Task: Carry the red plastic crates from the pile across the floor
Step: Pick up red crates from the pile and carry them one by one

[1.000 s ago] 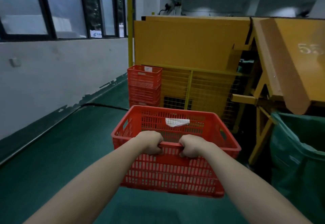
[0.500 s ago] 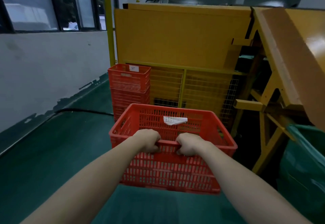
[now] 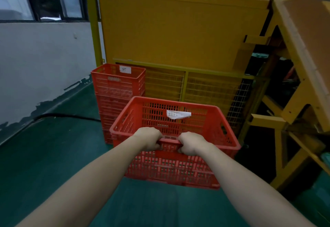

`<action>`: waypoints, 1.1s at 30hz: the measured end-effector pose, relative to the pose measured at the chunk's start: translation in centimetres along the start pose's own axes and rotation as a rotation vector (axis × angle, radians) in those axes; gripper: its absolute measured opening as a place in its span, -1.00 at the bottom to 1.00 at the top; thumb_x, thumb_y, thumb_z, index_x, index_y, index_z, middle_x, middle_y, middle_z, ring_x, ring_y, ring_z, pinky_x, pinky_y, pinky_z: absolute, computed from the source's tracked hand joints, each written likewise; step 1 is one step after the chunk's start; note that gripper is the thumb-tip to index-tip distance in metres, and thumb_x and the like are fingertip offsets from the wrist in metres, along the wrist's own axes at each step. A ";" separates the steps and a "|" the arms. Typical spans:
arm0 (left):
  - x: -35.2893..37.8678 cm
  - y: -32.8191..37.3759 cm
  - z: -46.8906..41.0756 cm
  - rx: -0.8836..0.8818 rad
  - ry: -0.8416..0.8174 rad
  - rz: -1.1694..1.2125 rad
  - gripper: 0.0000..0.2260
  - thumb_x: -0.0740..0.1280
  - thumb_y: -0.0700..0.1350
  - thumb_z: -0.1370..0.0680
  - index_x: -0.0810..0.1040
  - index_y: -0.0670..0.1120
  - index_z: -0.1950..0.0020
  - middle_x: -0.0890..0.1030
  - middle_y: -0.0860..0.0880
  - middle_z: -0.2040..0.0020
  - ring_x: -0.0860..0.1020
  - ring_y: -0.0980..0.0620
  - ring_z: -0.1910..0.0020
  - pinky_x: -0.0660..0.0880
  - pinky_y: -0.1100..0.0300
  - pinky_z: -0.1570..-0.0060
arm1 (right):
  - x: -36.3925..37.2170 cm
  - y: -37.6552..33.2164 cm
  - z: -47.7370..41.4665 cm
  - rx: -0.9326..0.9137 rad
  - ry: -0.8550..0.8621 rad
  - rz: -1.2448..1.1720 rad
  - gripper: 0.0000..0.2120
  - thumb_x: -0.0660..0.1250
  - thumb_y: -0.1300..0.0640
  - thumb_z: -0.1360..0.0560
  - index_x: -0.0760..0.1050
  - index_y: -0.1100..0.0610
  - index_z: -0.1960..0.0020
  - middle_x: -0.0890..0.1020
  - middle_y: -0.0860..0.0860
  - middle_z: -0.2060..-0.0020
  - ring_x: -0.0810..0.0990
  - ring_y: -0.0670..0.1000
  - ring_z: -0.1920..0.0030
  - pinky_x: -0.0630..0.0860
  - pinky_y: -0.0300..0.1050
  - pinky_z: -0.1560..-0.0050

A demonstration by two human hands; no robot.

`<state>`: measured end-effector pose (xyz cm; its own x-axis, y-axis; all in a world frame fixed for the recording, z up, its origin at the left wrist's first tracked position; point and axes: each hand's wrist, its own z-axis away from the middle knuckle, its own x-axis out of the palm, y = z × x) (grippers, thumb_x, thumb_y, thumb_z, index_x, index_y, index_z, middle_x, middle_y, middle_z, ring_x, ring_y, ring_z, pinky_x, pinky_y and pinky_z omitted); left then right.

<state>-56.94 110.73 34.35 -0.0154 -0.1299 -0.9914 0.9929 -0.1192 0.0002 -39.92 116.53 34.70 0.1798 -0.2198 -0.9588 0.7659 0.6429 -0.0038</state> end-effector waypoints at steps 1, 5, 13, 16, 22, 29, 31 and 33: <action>0.1 -1.0 -1.9 0.009 -0.002 -0.002 -0.80 0.34 0.04 -0.51 0.59 -0.01 -0.06 0.63 -0.03 -0.05 0.57 -0.08 -0.06 0.44 0.13 0.12 | -0.2 0.6 -1.9 0.006 -0.003 -0.001 -0.88 0.36 0.04 -0.49 0.54 0.06 0.01 0.62 0.04 0.04 0.60 0.12 0.00 0.50 -0.04 0.14; 0.6 -5.5 -9.8 0.042 -0.011 0.005 -0.80 0.34 0.05 -0.52 0.59 -0.01 -0.06 0.63 -0.02 -0.04 0.58 -0.08 -0.05 0.47 0.10 0.10 | -1.5 2.9 -9.8 0.044 -0.025 -0.011 -0.82 0.35 0.05 -0.49 0.56 0.10 -0.05 0.62 0.07 0.01 0.59 0.14 -0.02 0.47 -0.07 0.15; 0.5 -14.3 -24.4 0.120 -0.053 -0.022 -0.81 0.32 0.04 -0.54 0.55 -0.02 -0.07 0.61 -0.03 -0.02 0.57 -0.09 -0.01 0.45 0.12 0.15 | -3.8 6.8 -24.7 0.119 -0.010 -0.041 -0.85 0.33 0.06 -0.51 0.54 0.10 -0.03 0.62 0.08 -0.01 0.59 0.15 -0.03 0.43 -0.09 0.16; 0.7 -16.3 -29.1 0.131 -0.061 -0.045 -0.81 0.31 0.04 -0.54 0.54 -0.04 -0.05 0.60 -0.04 -0.01 0.57 -0.10 0.00 0.46 0.11 0.14 | -4.2 8.7 -29.0 0.127 -0.029 -0.057 -0.88 0.32 0.05 -0.52 0.52 0.09 0.02 0.61 0.08 -0.02 0.59 0.16 -0.04 0.44 -0.08 0.15; 2.6 -20.0 -39.2 0.129 -0.093 -0.025 -0.77 0.30 0.08 -0.54 0.55 -0.06 -0.04 0.61 -0.05 -0.02 0.57 -0.10 -0.03 0.48 0.09 0.07 | -4.0 13.5 -39.0 0.116 -0.077 -0.067 -0.87 0.32 0.04 -0.54 0.52 0.10 0.05 0.62 0.09 -0.01 0.59 0.17 -0.05 0.47 -0.07 0.13; 6.1 -24.3 -52.5 0.063 -0.176 0.018 -0.74 0.29 0.10 -0.56 0.55 -0.07 -0.07 0.61 -0.07 -0.08 0.55 -0.12 -0.11 0.46 0.08 0.01 | -2.4 20.4 -53.0 0.046 -0.118 -0.057 -0.81 0.31 0.05 -0.55 0.54 0.14 -0.08 0.60 0.13 -0.12 0.57 0.18 -0.14 0.47 -0.05 0.02; 8.4 -25.5 -55.7 0.050 -0.196 0.019 -0.74 0.28 0.09 -0.57 0.54 -0.07 -0.08 0.60 -0.07 -0.09 0.54 -0.12 -0.12 0.45 0.08 0.03 | -0.5 21.6 -56.8 0.043 -0.124 -0.061 -0.82 0.30 0.04 -0.55 0.54 0.12 -0.07 0.61 0.12 -0.11 0.57 0.19 -0.14 0.49 -0.03 0.00; 11.5 -26.9 -58.7 0.046 -0.213 0.006 -0.73 0.27 0.10 -0.58 0.53 -0.08 -0.07 0.60 -0.08 -0.08 0.54 -0.13 -0.11 0.45 0.08 0.04 | 2.0 22.6 -60.4 0.036 -0.133 -0.062 -0.83 0.29 0.05 -0.56 0.54 0.12 -0.06 0.61 0.12 -0.09 0.58 0.19 -0.12 0.50 -0.03 0.02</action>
<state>-76.89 170.19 15.25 -0.0389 -0.3350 -0.9414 0.9867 -0.1616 0.0167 -59.53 174.94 15.57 0.2103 -0.3553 -0.9108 0.7991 0.5992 -0.0492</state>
